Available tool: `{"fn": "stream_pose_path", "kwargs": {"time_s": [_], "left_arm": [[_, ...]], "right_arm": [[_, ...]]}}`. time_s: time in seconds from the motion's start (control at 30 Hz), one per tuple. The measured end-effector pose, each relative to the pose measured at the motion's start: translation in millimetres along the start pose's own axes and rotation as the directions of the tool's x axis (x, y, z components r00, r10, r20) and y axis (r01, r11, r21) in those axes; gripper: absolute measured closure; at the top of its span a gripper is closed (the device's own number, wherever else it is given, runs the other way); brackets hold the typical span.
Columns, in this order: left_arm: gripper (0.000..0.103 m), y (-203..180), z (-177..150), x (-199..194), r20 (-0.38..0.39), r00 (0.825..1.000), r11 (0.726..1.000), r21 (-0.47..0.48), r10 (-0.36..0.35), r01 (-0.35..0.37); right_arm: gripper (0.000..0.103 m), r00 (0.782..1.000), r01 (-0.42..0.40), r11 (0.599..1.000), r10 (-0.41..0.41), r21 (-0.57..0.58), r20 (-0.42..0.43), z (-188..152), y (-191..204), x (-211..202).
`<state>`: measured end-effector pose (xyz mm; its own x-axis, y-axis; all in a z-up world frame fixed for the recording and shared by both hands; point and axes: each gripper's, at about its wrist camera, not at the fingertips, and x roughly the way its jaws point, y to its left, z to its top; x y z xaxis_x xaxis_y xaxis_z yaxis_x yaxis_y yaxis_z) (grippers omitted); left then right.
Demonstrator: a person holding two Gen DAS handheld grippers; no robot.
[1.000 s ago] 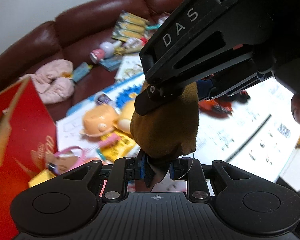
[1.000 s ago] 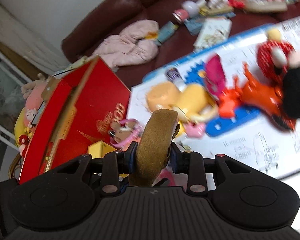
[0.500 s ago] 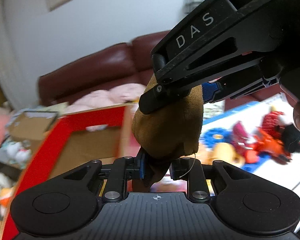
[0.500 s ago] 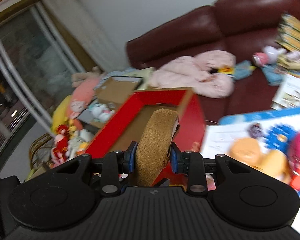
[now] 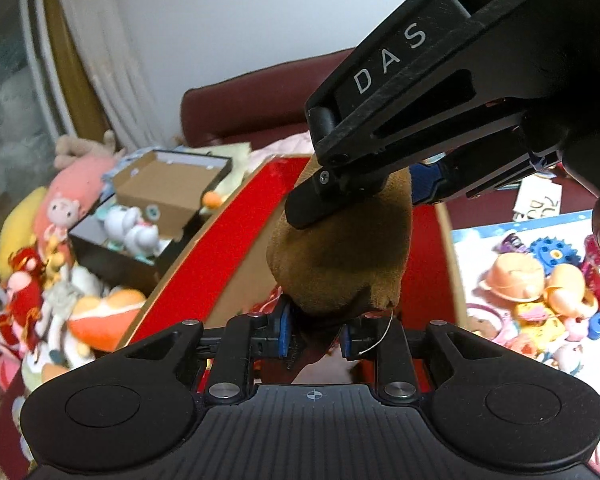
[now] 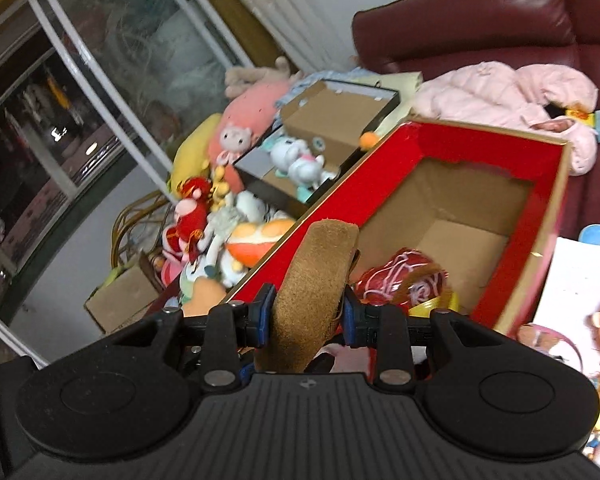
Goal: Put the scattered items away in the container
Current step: 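Carry the brown hat in both grippers over the red box, then open both grippers to drop the brown hat into the red box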
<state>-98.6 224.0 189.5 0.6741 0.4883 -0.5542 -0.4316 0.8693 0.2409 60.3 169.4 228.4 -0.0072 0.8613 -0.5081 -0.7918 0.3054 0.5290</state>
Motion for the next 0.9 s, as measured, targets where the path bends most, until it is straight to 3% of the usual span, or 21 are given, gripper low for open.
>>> {"fn": "stream_pose_path", "kwargs": {"time_s": [0.03,0.07,0.1,0.17,0.47,0.9], "left_arm": [[0.078,4,-1,1,-0.006,1.0,1.0,-0.007,0.014,-0.014],[0.052,7,-3,3,-0.015,0.999,0.999,-0.008,0.032,-0.032],[0.025,9,-5,4,-0.027,0.997,0.997,-0.008,0.074,-0.074],[0.006,8,-10,4,-0.015,0.99,0.99,-0.008,0.139,-0.139],[0.006,-3,-5,14,-0.027,0.997,0.996,-0.038,0.079,-0.08],[0.006,-31,3,-1,0.016,1.0,1.0,-0.022,0.001,-0.001]], "right_arm": [[0.057,1.0,0.003,1.0,-0.003,-0.008,-0.005,1,1,4],[0.047,1.0,0.019,1.0,-0.019,-0.01,-0.012,2,0,6],[0.026,0.999,0.042,0.999,-0.042,-0.001,-0.008,2,-3,6],[0.021,0.998,0.06,0.998,-0.061,0.018,0.016,0,-11,0],[0.022,0.993,0.118,0.991,-0.119,0.067,0.005,-11,-40,-23],[0.022,0.992,0.127,0.991,-0.128,0.032,0.021,-14,-43,-50]]}}
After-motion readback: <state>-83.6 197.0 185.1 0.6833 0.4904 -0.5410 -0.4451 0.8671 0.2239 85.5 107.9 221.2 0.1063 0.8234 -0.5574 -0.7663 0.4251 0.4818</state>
